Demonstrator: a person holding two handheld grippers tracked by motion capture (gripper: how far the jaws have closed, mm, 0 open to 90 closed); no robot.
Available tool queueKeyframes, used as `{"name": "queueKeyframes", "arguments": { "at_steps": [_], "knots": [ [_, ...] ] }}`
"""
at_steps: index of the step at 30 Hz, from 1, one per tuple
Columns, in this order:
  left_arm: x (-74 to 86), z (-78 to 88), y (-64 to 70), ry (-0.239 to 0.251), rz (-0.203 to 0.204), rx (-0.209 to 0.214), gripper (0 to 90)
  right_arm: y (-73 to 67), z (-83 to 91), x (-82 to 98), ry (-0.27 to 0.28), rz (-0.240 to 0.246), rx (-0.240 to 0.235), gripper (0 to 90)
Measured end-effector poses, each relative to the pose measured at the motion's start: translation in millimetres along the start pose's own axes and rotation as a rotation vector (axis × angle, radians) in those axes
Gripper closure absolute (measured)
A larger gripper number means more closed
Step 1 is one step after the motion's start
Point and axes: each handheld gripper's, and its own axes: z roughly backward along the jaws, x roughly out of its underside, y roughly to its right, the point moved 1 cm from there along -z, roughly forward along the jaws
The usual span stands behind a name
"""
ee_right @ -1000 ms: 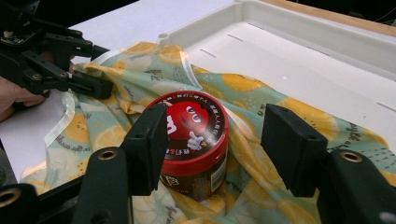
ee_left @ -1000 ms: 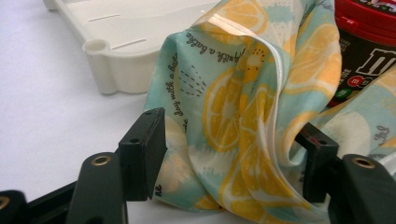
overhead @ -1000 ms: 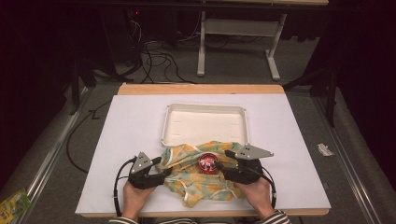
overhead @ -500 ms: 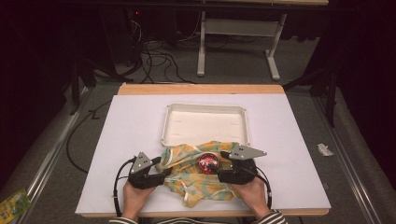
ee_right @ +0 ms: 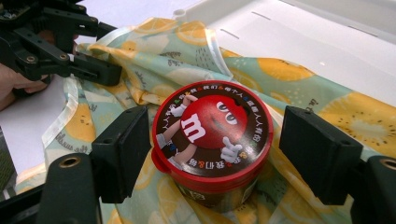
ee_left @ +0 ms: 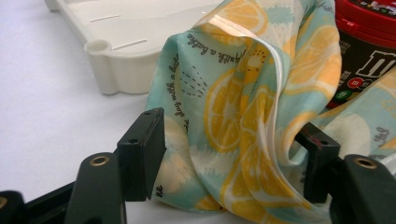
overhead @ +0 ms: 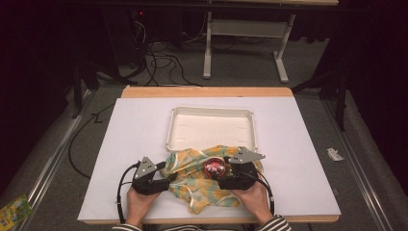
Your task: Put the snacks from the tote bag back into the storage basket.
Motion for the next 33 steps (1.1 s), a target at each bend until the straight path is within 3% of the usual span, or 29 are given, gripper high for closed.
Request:
{"name": "queueKeyframes", "arguments": {
  "at_steps": [20,33],
  "knots": [
    [0.1,0.2,0.1,0.003,-0.002,-0.003,36.5,-4.7,-20.3,2.2,-0.066,0.024,0.037,22.1],
    [0.2,0.3,0.4,0.008,0.001,-0.002,36.5,-6.4,-24.5,3.1,-0.080,0.036,0.055,24.4]
  ]
}}
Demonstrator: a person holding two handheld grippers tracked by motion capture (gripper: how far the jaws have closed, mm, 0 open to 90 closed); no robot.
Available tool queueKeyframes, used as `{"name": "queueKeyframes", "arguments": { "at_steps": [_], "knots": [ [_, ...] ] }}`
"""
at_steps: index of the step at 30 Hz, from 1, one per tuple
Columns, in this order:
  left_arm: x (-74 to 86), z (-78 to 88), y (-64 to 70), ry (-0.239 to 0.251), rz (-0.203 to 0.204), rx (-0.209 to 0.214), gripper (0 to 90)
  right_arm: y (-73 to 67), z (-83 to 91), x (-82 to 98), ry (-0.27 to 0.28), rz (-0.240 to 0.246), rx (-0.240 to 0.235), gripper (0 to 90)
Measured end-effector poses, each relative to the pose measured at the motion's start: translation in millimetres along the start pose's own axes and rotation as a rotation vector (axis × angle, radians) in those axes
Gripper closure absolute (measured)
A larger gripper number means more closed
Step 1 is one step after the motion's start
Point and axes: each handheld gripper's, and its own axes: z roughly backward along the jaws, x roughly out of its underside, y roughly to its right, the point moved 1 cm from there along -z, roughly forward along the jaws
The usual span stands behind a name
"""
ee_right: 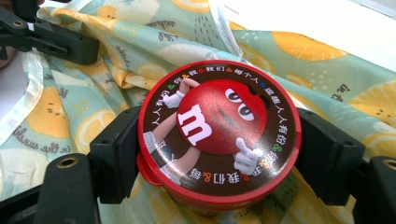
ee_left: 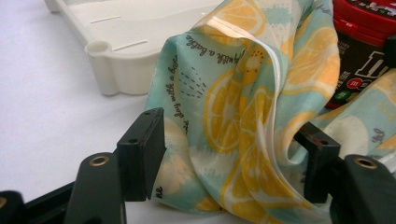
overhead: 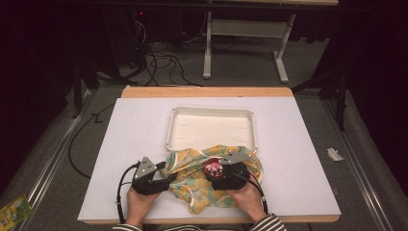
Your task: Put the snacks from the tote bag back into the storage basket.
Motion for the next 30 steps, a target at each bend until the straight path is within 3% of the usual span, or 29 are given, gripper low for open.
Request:
{"name": "queueKeyframes", "arguments": {
  "at_steps": [18,22,30],
  "knots": [
    [0.0,0.3,-0.1,-0.002,-0.003,0.000,36.5,-1.6,-3.6,2.2,-0.003,0.010,0.012,25.4],
    [0.0,0.4,-0.2,-0.001,-0.003,0.000,36.4,-2.8,-2.6,2.4,0.000,0.043,0.019,25.7],
    [0.0,0.4,-0.2,-0.001,-0.002,0.000,36.4,-3.2,-1.8,2.8,0.000,0.047,0.006,26.0]
  ]
}}
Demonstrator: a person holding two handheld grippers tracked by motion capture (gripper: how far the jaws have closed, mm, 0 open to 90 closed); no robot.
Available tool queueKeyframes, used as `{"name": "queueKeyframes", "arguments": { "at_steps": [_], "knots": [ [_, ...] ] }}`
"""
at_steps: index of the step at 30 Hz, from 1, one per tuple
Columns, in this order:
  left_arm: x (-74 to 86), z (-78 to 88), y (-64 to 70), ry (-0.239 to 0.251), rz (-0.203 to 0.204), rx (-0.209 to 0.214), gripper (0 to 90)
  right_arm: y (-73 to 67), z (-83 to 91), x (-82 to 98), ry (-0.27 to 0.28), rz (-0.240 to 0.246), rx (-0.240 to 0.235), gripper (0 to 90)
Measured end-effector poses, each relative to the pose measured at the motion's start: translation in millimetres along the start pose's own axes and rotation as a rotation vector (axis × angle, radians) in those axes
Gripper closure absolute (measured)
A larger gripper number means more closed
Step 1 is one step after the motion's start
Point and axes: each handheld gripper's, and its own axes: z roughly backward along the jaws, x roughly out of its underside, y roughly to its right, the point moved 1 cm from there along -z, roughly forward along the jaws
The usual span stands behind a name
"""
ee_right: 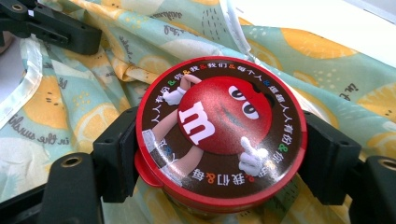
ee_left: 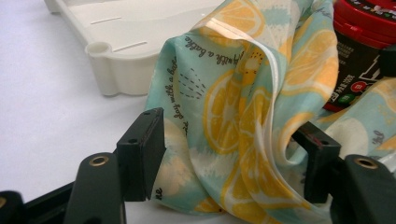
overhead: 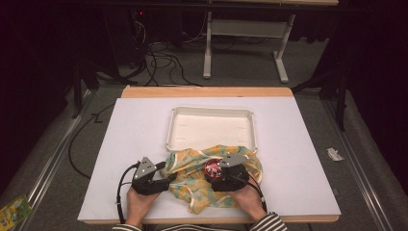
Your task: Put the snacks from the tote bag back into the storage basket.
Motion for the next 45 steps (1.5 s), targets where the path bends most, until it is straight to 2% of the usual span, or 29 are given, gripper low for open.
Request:
{"name": "queueKeyframes", "arguments": {
  "at_steps": [22,38,45],
  "knots": [
    [0.0,-0.1,-0.2,0.004,0.003,0.005,36.4,1.5,10.4,-1.5,0.016,-0.002,-0.012,26.2],
    [0.1,0.2,-0.1,0.006,0.002,0.008,36.3,6.4,26.0,-7.2,0.034,0.007,-0.019,26.2],
    [0.2,0.4,0.1,0.007,0.001,0.008,36.3,9.2,31.7,-11.2,0.040,-0.005,-0.024,26.2]
  ]
}}
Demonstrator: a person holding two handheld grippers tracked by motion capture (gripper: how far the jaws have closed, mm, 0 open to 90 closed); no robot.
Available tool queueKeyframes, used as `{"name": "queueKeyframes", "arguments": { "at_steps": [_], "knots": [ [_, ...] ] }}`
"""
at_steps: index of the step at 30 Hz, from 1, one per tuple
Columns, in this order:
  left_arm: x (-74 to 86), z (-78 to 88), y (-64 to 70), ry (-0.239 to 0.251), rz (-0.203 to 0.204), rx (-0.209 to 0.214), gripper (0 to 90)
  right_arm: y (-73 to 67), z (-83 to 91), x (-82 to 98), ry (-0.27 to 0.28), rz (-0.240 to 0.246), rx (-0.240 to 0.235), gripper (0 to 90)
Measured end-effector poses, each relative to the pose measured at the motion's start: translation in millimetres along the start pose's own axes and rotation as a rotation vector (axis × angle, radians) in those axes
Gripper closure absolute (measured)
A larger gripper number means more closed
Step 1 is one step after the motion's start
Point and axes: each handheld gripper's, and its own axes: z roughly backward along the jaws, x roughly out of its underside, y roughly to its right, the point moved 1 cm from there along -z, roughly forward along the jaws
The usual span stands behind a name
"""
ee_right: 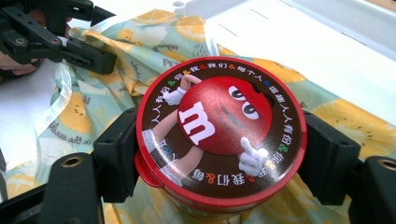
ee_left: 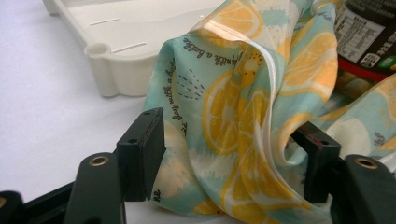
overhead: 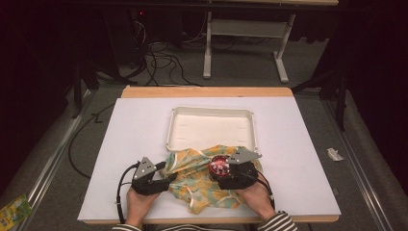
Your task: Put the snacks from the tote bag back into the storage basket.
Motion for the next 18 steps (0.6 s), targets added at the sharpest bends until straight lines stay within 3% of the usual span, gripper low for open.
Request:
{"name": "queueKeyframes", "arguments": {
  "at_steps": [18],
  "knots": [
    [0.0,0.2,0.1,0.002,-0.004,0.003,36.4,8.0,15.0,-11.6,0.016,0.007,-0.014,26.2]
  ]
}}
